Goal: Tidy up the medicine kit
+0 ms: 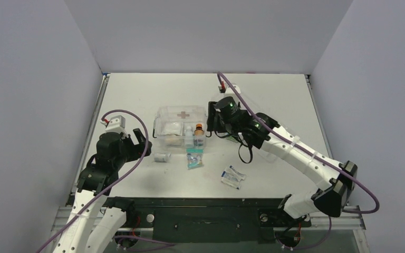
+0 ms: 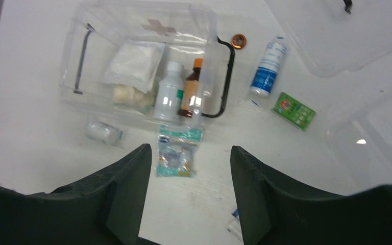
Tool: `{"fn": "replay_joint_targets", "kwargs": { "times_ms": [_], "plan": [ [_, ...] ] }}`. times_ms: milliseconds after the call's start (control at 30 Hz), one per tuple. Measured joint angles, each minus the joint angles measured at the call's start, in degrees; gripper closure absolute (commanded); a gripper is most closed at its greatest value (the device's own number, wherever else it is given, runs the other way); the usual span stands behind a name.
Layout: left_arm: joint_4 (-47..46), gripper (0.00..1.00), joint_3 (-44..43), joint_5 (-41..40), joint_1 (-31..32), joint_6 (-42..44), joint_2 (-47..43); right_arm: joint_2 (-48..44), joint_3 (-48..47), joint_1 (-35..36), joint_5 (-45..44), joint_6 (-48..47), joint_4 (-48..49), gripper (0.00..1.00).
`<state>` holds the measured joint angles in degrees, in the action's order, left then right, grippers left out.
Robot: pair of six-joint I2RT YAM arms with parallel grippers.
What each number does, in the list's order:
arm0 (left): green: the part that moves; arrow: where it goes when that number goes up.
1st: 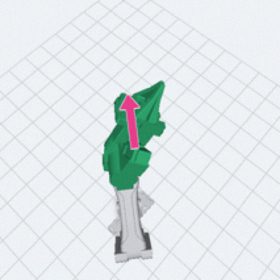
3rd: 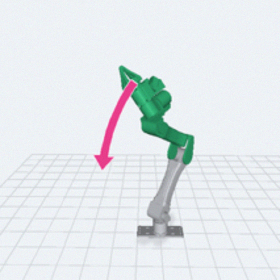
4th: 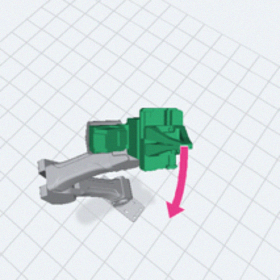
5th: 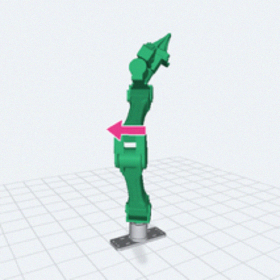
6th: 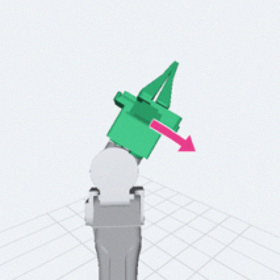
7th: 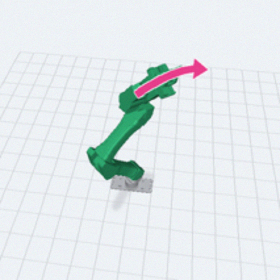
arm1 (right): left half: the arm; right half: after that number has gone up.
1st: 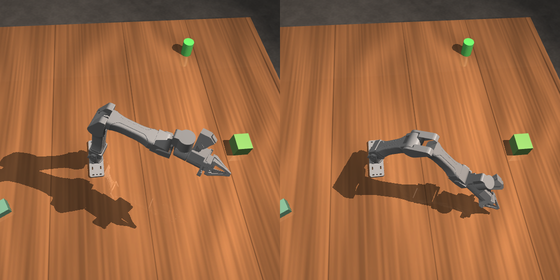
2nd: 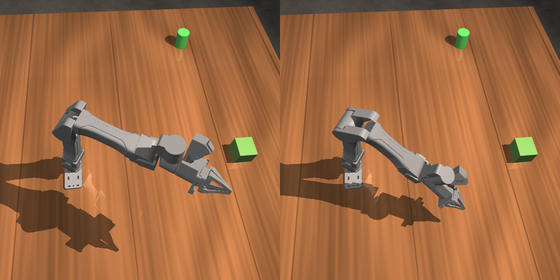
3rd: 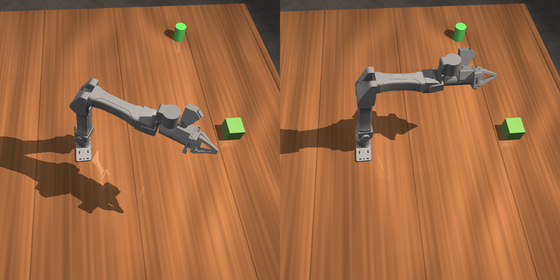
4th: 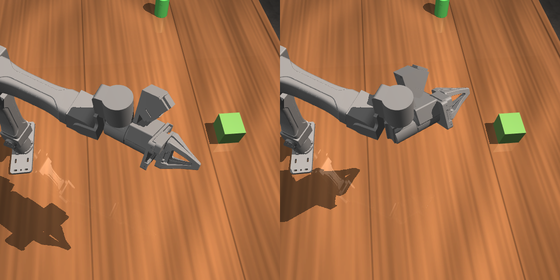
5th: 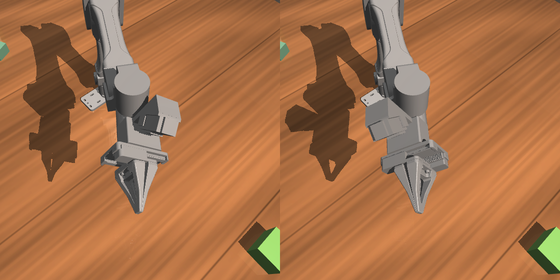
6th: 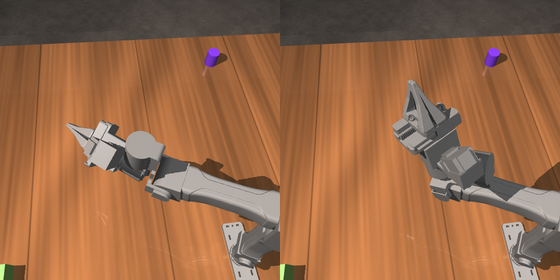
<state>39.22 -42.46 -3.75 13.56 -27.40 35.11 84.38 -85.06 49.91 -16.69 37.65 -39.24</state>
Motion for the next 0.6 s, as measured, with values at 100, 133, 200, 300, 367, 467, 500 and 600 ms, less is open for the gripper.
{"fn": "replay_joint_targets", "kwargs": {
  "times_ms": [100,133,200,300,367,467,500,600],
  "plan": [
    [0.0,0.17,0.0,0.0,0.0,0.0,0.3,-5.4,6.1,0.0,-0.2,-2.1,-1.7,0.43],
    [0.0,0.17,0.0,0.1,0.0,0.0,0.4,-7.4,8.7,0.0,-0.2,-3.1,-2.2,0.43],
    [0.0,0.17,0.0,0.3,0.0,0.0,0.7,-10.3,12.7,0.0,0.5,-5.0,-3.5,0.4],
    [0.0,0.17,0.0,0.6,0.0,0.0,1.0,-14.3,18.3,0.0,2.3,-8.1,-5.5,0.37],
    [0.0,0.17,0.0,0.8,0.0,0.0,1.1,-15.9,20.3,0.0,3.1,-9.7,-6.9,0.36],
    [0.0,0.17,0.0,0.9,0.0,0.0,1.2,-17.0,21.2,0.1,3.5,-12.2,-9.3,0.35],
    [0.0,0.17,0.0,0.9,0.0,0.0,1.2,-17.0,21.2,0.1,3.6,-12.8,-9.6,0.34],
    [0.0,0.17,0.0,1.0,0.0,0.0,1.2,-16.7,21.2,0.4,3.6,-15.0,-10.9,0.31]
  ]
}}
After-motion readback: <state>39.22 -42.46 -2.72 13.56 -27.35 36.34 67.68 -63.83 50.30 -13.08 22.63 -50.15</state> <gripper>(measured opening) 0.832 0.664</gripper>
